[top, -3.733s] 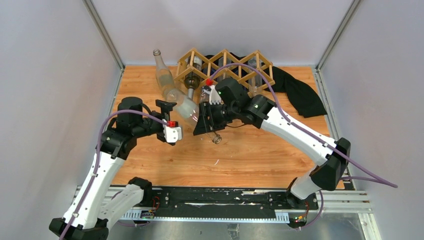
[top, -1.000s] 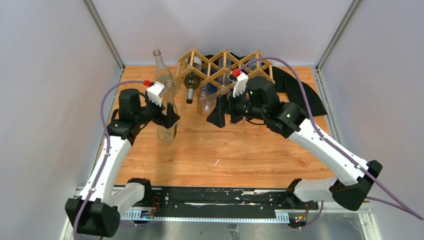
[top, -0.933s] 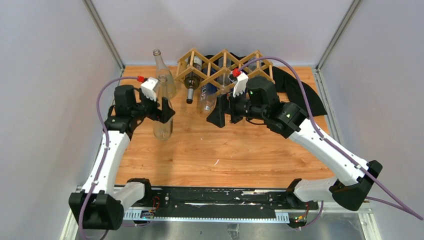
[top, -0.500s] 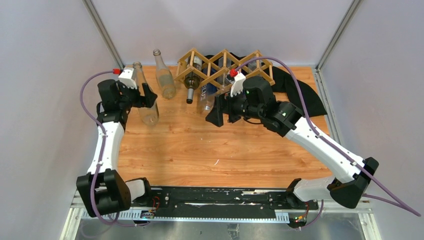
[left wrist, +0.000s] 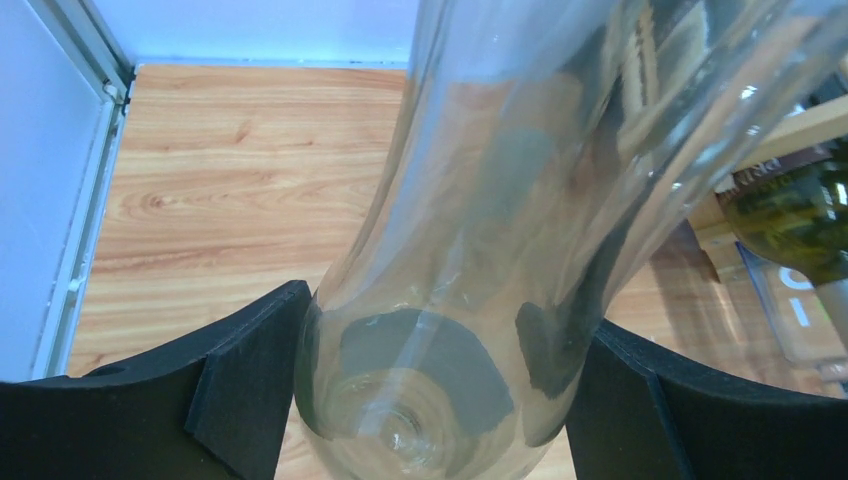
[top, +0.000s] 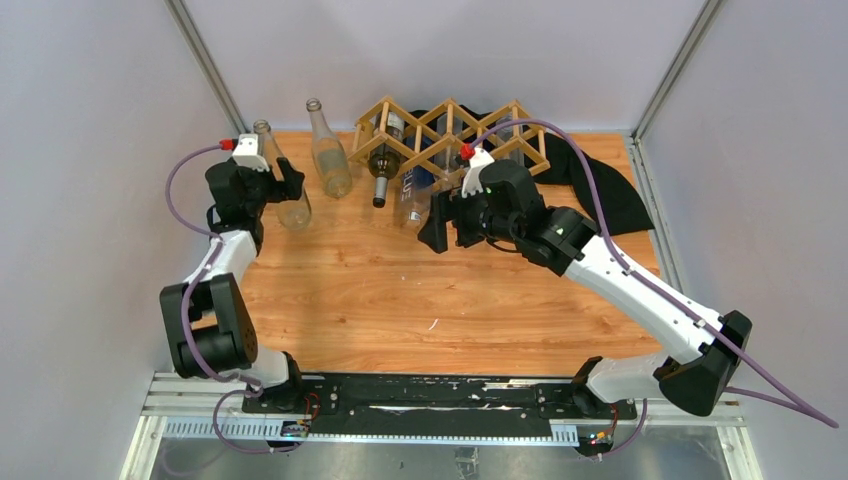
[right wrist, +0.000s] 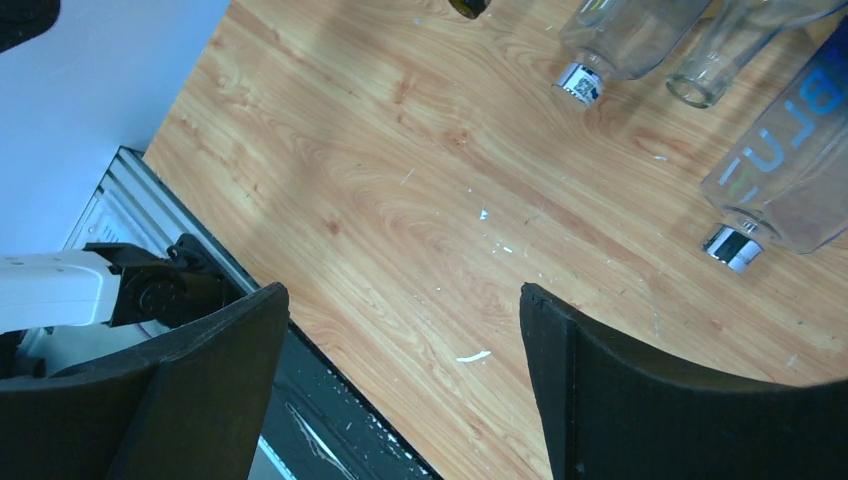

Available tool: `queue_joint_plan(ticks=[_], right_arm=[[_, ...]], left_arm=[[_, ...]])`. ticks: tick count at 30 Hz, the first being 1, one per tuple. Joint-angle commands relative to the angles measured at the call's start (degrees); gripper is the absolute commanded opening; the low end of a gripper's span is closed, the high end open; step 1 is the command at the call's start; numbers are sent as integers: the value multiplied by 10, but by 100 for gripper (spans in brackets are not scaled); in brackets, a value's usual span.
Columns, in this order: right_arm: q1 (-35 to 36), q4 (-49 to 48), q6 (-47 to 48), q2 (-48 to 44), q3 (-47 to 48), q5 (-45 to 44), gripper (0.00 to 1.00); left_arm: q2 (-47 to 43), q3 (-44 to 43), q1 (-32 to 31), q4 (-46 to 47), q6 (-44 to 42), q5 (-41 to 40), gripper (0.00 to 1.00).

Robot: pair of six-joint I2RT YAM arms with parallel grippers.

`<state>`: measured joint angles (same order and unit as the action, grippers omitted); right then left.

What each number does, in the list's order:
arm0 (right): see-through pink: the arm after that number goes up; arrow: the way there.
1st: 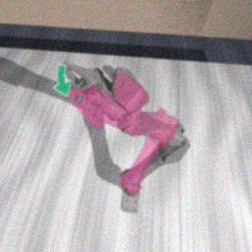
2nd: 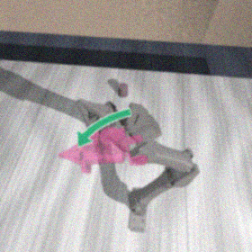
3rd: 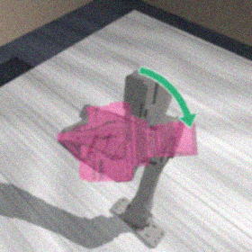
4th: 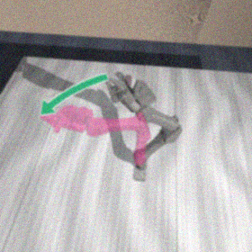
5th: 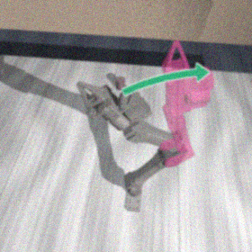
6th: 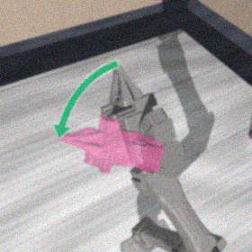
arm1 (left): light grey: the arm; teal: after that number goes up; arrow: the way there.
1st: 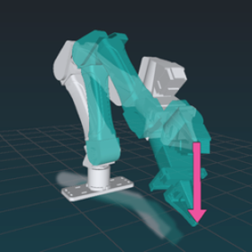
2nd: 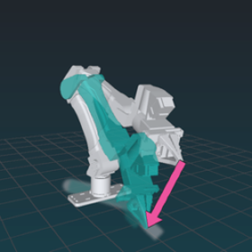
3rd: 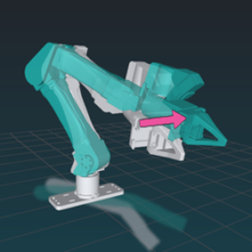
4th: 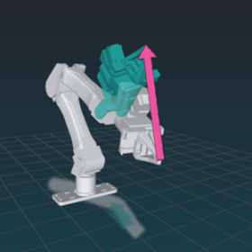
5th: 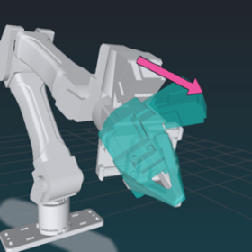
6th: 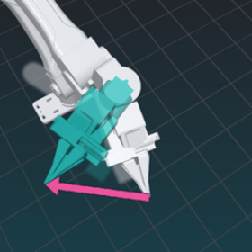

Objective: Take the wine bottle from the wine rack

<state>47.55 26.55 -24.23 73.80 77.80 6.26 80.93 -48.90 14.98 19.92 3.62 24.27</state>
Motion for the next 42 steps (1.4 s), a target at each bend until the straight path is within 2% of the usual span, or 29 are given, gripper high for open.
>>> queue_joint_plan(ticks=[1,8,13,36,38,41,42], right_arm=[[-5,-13,5,-21,-7,-47,89],[-6,-21,6,-14,-11,-62,89],[-5,-19,11,-11,-10,-81,91],[-5,-10,53,-35,-28,-114,96],[-6,-10,54,-37,-31,-116,96],[-6,-8,54,-34,-31,-118,97],[-7,-6,54,-31,-28,-116,97]], left_arm=[[25,-18,1,204,20,-3,0],[82,-34,0,260,8,-20,0],[100,-34,0,303,0,6,0],[205,-127,-35,285,-31,-31,1],[207,-127,-35,285,-34,-30,4],[209,-131,-35,278,-35,-30,25],[209,-132,-35,272,-36,-25,27]])
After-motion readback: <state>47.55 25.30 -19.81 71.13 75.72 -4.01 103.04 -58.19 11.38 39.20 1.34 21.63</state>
